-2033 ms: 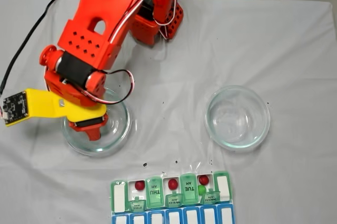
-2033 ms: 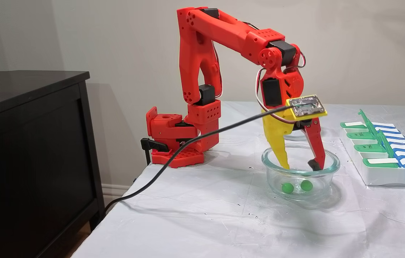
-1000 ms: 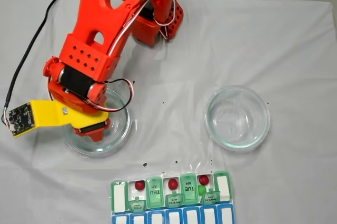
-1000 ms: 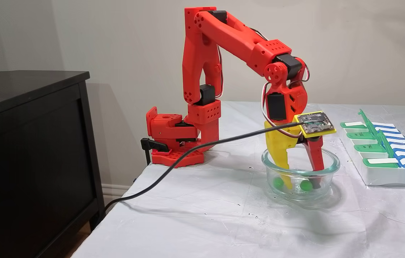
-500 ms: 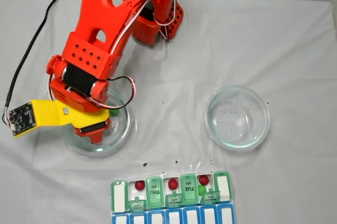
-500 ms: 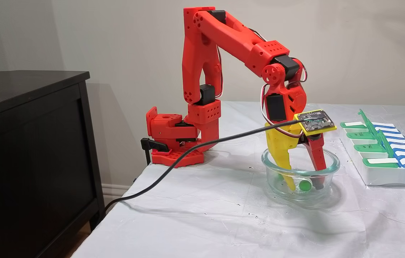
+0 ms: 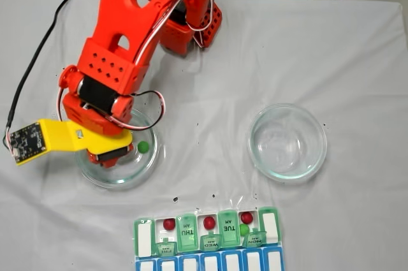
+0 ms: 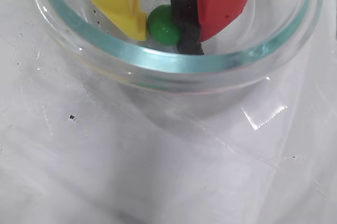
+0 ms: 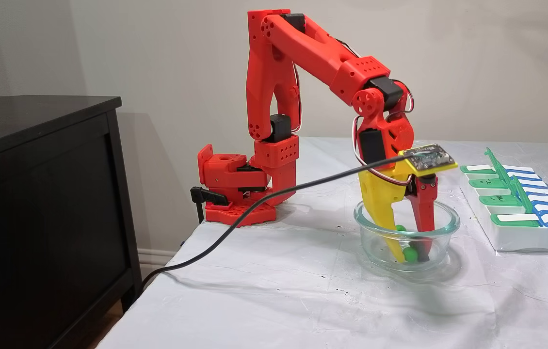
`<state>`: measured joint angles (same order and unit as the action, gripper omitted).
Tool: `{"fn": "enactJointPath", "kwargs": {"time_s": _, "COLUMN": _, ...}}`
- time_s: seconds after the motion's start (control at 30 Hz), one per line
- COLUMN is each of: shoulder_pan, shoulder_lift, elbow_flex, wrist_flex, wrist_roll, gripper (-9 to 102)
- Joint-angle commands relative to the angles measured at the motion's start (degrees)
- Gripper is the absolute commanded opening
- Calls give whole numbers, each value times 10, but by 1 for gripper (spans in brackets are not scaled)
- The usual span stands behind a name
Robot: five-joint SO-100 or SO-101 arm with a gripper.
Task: Sort medicines into box.
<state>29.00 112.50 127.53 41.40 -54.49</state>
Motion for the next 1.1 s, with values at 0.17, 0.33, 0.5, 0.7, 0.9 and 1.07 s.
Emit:
{"fn": "enactJointPath", "kwargs": {"time_s": 0.17, "shoulder_pan": -1, "shoulder_lift": 49, "elbow_flex": -18, "wrist_flex": 17, "wrist_roll": 4, "gripper": 0}}
{"fn": "enactJointPath", "kwargs": {"time_s": 0.33, "shoulder_pan": -27, "shoulder_lift": 141, "elbow_flex": -31, "wrist_flex": 65, "wrist_roll": 11, "gripper": 0}}
{"fn": "enactJointPath", "kwargs": {"time_s": 0.5, "shoulder_pan": -80, "shoulder_lift": 275, "elbow_flex": -63, "wrist_flex": 120, "wrist_roll": 65, "gripper": 0}}
{"fn": "enactJointPath", "kwargs": {"time_s": 0.7, "shoulder_pan": -186, "shoulder_lift": 344, "elbow_flex": -50, "wrist_flex": 98, "wrist_roll": 184, "gripper": 0}}
{"fn": "enactJointPath", "kwargs": {"time_s": 0.9, "shoulder_pan": -294, "shoulder_lift": 297, "elbow_flex": 0, "wrist_flex": -54, "wrist_roll": 292, "gripper": 0}}
{"fn": "enactJointPath", "kwargs": {"time_s": 1.07, "shoulder_pan": -322, "shoulder_lift": 161, "elbow_flex": -44, "wrist_flex": -117, "wrist_roll": 328, "gripper": 0}}
